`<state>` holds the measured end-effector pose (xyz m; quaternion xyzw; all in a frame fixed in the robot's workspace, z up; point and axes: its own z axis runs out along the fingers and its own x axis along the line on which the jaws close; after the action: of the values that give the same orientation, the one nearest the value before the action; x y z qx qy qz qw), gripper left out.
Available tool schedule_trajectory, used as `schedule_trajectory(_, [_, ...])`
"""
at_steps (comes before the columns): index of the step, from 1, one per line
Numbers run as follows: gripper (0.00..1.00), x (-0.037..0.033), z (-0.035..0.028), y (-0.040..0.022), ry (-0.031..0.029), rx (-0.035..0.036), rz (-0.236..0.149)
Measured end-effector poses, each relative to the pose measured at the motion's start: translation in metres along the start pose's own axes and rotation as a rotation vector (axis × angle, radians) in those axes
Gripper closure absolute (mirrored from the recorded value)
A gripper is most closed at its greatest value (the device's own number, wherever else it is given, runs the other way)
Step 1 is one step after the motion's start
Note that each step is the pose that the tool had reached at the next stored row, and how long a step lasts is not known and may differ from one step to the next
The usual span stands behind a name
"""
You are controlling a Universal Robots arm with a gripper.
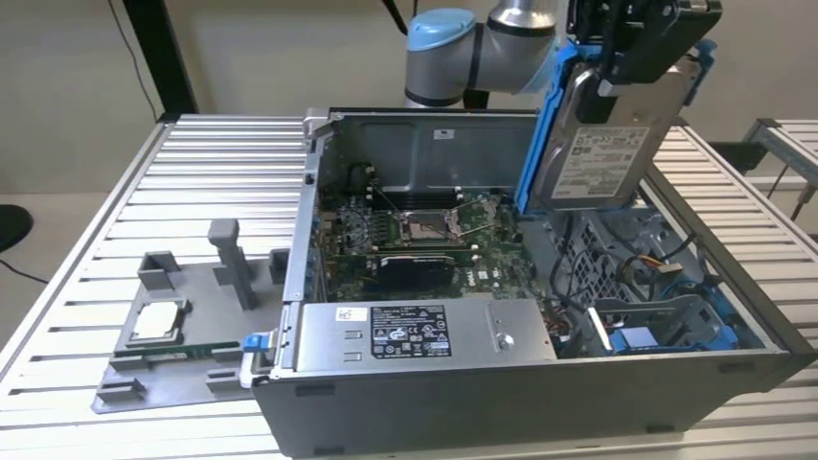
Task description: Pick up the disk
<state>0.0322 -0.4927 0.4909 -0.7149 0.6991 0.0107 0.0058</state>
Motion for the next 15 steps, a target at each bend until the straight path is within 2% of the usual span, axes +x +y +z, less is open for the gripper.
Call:
schedule_trajectory(10, [1.00, 0.0277, -0.0003, -0.0138, 0.0001, -0.0001, 0.000])
schedule_trajectory(15, [1.00, 0.0392, -0.0006, -0.0205, 0.0001, -0.0001, 0.000])
